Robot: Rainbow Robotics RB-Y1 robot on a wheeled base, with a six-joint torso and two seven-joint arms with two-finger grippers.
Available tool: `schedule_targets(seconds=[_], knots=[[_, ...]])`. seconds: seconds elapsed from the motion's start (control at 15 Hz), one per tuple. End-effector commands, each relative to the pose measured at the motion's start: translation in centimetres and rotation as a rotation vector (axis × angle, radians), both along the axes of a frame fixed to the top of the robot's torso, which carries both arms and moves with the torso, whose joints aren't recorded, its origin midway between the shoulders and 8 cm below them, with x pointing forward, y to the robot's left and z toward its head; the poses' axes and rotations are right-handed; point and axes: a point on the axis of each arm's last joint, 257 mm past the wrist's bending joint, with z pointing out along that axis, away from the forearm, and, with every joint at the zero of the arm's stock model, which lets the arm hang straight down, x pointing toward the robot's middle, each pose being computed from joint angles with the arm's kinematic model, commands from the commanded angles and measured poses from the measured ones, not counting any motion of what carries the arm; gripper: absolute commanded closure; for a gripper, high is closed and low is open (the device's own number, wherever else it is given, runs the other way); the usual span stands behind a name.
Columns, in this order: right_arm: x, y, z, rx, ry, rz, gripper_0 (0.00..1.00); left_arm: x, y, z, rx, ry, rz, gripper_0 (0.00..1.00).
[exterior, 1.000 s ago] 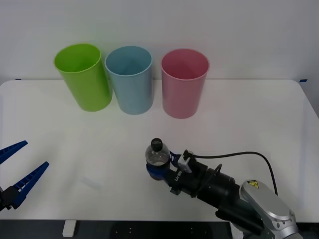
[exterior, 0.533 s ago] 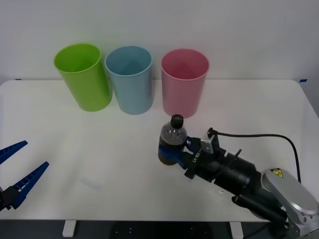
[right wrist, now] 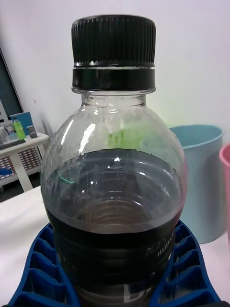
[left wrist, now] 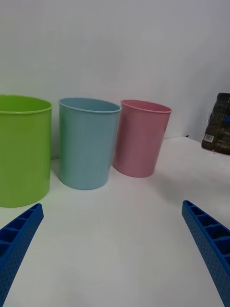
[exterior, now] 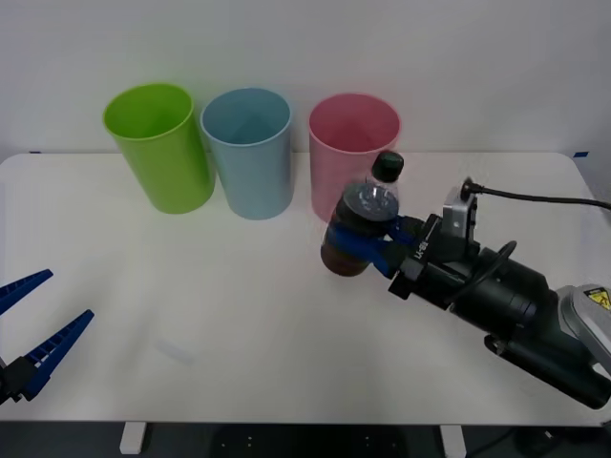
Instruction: Grasp the object on the table and drop it into the matching bin: aluminum can to the light blue bin, PET bottle to the pink bin.
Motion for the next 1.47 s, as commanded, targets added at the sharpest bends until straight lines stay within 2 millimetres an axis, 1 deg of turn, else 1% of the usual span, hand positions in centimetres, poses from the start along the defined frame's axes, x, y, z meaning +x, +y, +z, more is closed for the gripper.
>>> schedule_targets(seconds=[0.07,0.27,0.4,0.6,0.73,0.8,1.0,1.13,1.27,1.47], knots=[[-0.1,-0.8,2.6,0.035,0.016,0.005,1.0,0.0,0.0,0.0,0.0,0.0,0.0,0.0],[0.0,-1.4,5.9,0.08,0.025,-0.011,1.0,0.0,0.0,0.0,0.0,0.0,0.0,0.0],[0.5,-1.4,7.7,0.101,0.023,-0.018,1.0,0.0,0.0,0.0,0.0,0.0,0.0,0.0],[2.9,-2.5,10.9,0.104,-0.039,-0.087,1.0,0.0,0.0,0.0,0.0,0.0,0.0,0.0],[4.1,-2.8,12.1,0.104,-0.06,-0.105,1.0,0.0,0.0,0.0,0.0,0.0,0.0,0.0],[4.8,-2.9,12.5,0.102,-0.067,-0.111,1.0,0.0,0.0,0.0,0.0,0.0,0.0,0.0],[7.5,-3.4,13.8,0.089,-0.09,-0.136,1.0,0.0,0.0,0.0,0.0,0.0,0.0,0.0],[9.4,-3.7,14.3,0.068,-0.103,-0.157,1.0,0.0,0.0,0.0,0.0,0.0,0.0,0.0],[11.1,-3.7,14.4,0.044,-0.11,-0.173,1.0,0.0,0.0,0.0,0.0,0.0,0.0,0.0],[13.8,-3.6,14.0,0.014,-0.104,-0.2,1.0,0.0,0.0,0.0,0.0,0.0,0.0,0.0]])
